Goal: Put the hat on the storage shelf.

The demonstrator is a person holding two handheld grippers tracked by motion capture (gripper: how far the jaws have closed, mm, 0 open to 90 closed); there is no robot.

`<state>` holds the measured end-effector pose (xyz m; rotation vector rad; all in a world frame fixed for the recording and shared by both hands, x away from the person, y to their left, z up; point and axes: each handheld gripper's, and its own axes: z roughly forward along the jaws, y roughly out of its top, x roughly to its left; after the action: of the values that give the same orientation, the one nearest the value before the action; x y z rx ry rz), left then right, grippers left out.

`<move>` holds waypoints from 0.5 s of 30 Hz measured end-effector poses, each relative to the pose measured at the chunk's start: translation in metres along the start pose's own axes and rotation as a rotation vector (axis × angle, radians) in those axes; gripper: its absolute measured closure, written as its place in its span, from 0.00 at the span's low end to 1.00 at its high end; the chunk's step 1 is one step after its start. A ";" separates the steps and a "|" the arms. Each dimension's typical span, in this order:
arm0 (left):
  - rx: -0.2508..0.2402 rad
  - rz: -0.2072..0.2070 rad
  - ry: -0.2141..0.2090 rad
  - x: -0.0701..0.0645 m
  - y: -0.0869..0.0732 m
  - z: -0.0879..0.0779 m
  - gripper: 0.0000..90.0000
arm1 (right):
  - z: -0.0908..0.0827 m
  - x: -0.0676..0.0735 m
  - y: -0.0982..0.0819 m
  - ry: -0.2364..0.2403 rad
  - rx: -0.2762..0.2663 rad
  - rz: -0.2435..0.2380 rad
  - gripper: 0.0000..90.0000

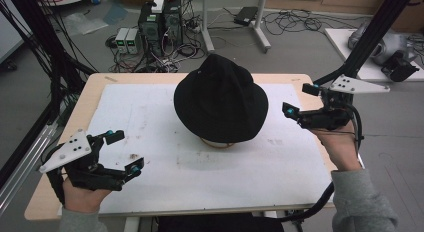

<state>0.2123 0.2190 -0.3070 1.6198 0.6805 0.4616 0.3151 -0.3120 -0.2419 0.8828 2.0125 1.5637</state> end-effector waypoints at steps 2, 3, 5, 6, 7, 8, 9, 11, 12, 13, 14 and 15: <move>0.000 -0.004 0.002 0.001 -0.001 0.001 0.02 | -0.003 0.002 -0.005 -0.013 -0.017 -0.014 0.01; 0.002 -0.005 0.001 0.001 -0.001 0.001 0.02 | -0.004 0.003 -0.007 -0.022 -0.023 -0.023 0.01; 0.007 -0.006 -0.001 0.001 -0.002 0.002 0.02 | -0.006 0.004 -0.011 -0.027 -0.038 -0.019 0.01; 0.008 -0.007 0.000 0.001 -0.002 0.003 0.02 | -0.008 0.003 -0.013 -0.026 -0.047 -0.012 0.01; 0.008 -0.011 0.000 0.002 -0.003 0.004 0.02 | -0.009 0.003 -0.015 -0.027 -0.052 -0.007 0.01; 0.011 -0.010 -0.001 0.002 -0.003 0.004 0.02 | -0.010 0.003 -0.017 -0.030 -0.055 -0.009 0.01; 0.012 -0.010 0.002 0.002 -0.003 0.004 0.02 | -0.010 0.002 -0.019 -0.032 -0.056 -0.005 0.01; 0.014 -0.009 0.003 0.003 -0.004 0.004 0.02 | -0.013 0.001 -0.027 -0.033 -0.066 0.002 0.01; 0.014 -0.010 0.005 0.003 -0.004 0.004 0.02 | -0.013 0.001 -0.027 -0.033 -0.066 0.002 0.01; 0.014 -0.011 0.006 0.003 -0.004 0.004 0.02 | -0.015 0.001 -0.029 -0.033 -0.070 0.009 0.01; 0.015 -0.010 0.007 0.003 -0.004 0.004 0.02 | -0.017 0.000 -0.032 -0.034 -0.072 0.013 0.01; 0.014 -0.010 0.007 0.003 -0.004 0.004 0.02 | -0.018 -0.001 -0.035 -0.037 -0.074 0.007 0.01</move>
<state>0.2163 0.2186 -0.3119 1.6282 0.6987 0.4565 0.2960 -0.3301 -0.2705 0.8839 1.9152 1.6034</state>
